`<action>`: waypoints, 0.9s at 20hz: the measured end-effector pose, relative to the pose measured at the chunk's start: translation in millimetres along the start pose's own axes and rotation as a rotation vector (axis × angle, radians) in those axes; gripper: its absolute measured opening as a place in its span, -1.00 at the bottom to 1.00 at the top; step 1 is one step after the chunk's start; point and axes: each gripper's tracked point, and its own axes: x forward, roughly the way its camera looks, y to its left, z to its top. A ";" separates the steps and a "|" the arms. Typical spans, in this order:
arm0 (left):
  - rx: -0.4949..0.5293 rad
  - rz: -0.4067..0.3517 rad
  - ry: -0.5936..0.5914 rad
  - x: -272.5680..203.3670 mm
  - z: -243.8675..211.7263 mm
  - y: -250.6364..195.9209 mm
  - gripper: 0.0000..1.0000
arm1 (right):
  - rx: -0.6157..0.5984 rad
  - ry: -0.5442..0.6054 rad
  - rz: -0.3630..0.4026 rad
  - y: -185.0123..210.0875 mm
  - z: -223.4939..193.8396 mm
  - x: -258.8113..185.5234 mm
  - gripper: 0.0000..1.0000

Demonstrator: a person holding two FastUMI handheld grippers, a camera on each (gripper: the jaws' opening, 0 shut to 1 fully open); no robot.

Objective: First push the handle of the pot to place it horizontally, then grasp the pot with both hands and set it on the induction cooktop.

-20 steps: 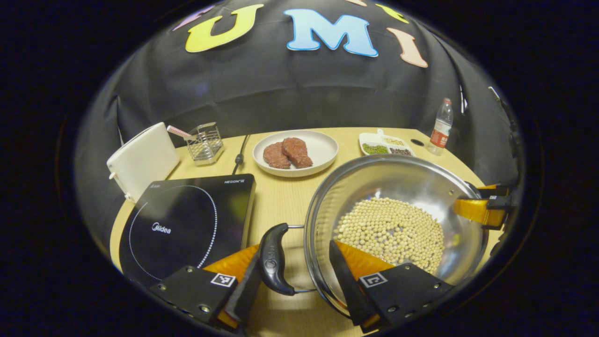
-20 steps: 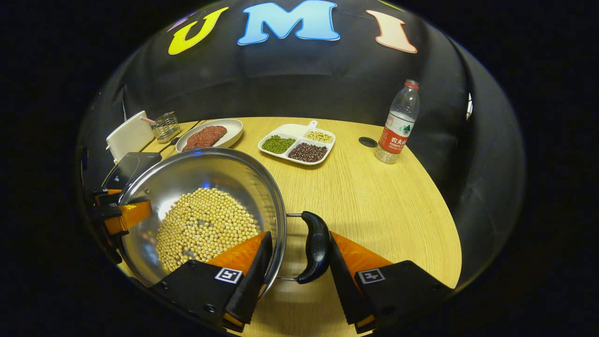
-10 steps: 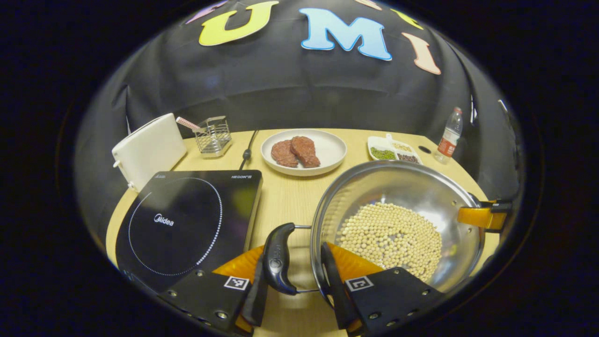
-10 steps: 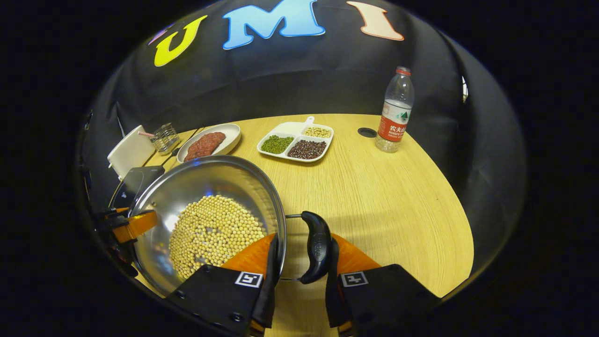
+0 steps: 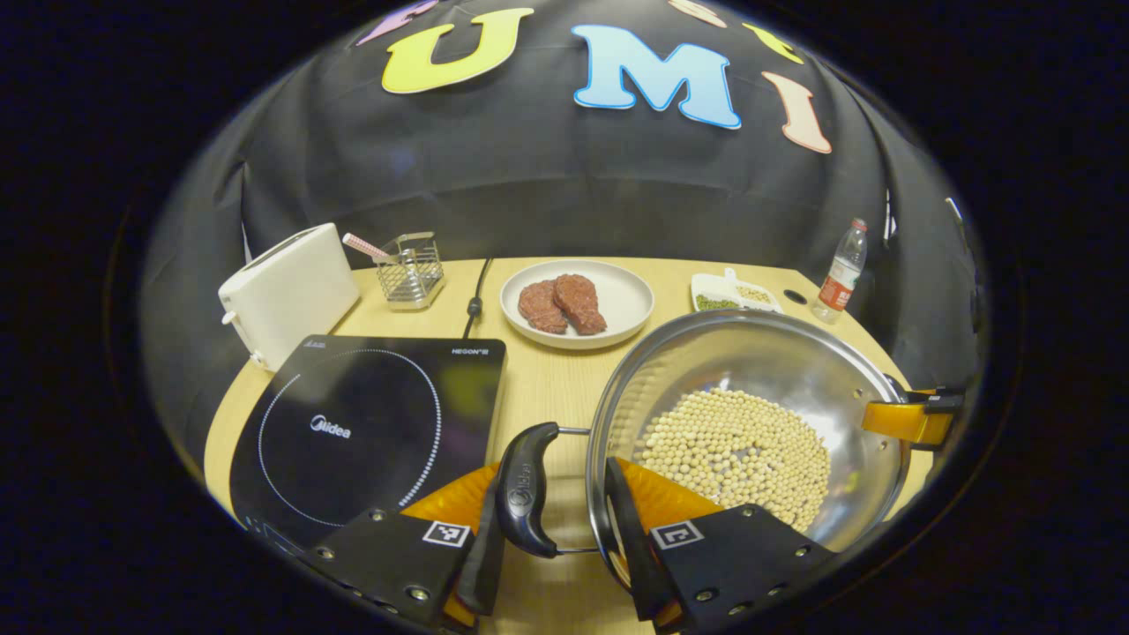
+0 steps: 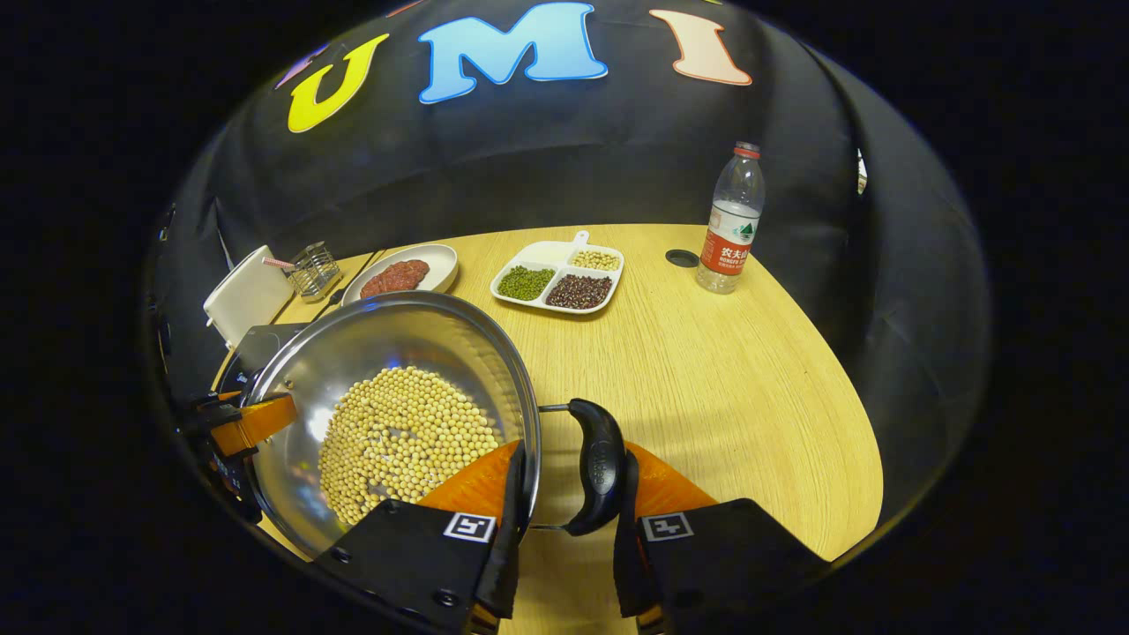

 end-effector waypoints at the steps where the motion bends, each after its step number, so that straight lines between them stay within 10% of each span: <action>1: 0.006 -0.003 -0.006 -4.1 5.3 4.6 0.18 | 0.009 -0.002 -0.002 5.2 0.3 -4.1 -0.16; 18: 0.044 -0.021 -0.044 -32.0 38.7 111.0 0.18 | 0.049 -0.028 -0.012 105.2 18.2 -30.5 -0.09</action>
